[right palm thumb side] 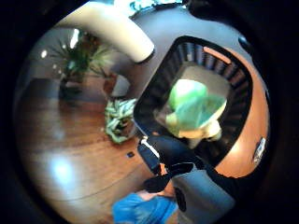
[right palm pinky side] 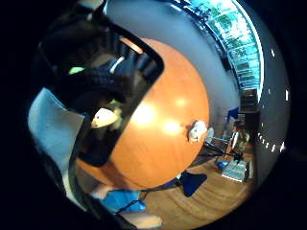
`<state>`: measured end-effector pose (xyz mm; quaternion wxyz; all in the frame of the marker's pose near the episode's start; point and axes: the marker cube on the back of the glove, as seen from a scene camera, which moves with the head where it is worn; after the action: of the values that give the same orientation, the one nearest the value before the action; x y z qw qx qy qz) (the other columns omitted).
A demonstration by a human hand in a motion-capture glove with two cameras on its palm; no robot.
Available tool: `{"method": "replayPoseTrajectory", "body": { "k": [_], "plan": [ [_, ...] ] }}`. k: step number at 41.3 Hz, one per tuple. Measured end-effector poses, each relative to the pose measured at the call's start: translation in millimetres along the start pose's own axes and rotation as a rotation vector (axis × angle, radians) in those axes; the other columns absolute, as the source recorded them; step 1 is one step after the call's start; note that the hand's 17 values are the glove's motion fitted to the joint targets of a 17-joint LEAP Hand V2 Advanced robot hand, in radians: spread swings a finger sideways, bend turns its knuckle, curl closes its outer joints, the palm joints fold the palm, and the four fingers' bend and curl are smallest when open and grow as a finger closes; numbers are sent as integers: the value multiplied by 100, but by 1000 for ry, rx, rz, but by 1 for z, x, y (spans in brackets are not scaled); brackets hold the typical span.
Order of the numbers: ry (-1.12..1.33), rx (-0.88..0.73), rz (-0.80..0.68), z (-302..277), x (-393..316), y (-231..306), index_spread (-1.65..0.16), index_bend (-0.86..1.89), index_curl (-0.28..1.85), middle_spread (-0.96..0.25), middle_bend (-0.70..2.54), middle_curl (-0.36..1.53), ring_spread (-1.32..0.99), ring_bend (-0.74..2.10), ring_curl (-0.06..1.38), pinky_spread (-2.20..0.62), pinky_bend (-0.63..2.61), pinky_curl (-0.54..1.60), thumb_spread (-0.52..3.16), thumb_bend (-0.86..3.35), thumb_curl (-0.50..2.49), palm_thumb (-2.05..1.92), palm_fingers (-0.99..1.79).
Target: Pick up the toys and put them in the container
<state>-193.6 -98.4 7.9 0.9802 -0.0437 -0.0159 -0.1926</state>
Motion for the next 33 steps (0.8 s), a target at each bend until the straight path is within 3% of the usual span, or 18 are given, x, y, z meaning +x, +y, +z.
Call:
{"method": "replayPoseTrajectory", "body": {
  "k": [7,15,18,22,27,33],
  "plan": [
    [-30,20,-9,-9,17,7,-30,21,21,0,25,57,-5,71,36,-2,136,47,100,-5,52,-2,-18],
    [119,-18,39,-6,22,-6,-30,16,23,7,15,50,2,56,30,4,134,44,103,-3,46,-1,-17],
    [105,-8,83,-7,50,-1,-30,14,24,8,14,47,3,53,28,6,133,43,104,-3,44,0,-18],
    [106,-3,282,-9,93,4,-30,13,24,9,14,45,5,50,27,7,132,41,104,-3,42,0,-17],
    [150,-26,229,-6,149,26,-30,12,24,9,14,42,6,46,26,8,129,40,104,-2,40,1,-18],
    [156,-56,275,3,218,53,-29,11,23,8,14,39,7,43,26,9,128,39,105,-2,38,1,-19]
  ]
}}
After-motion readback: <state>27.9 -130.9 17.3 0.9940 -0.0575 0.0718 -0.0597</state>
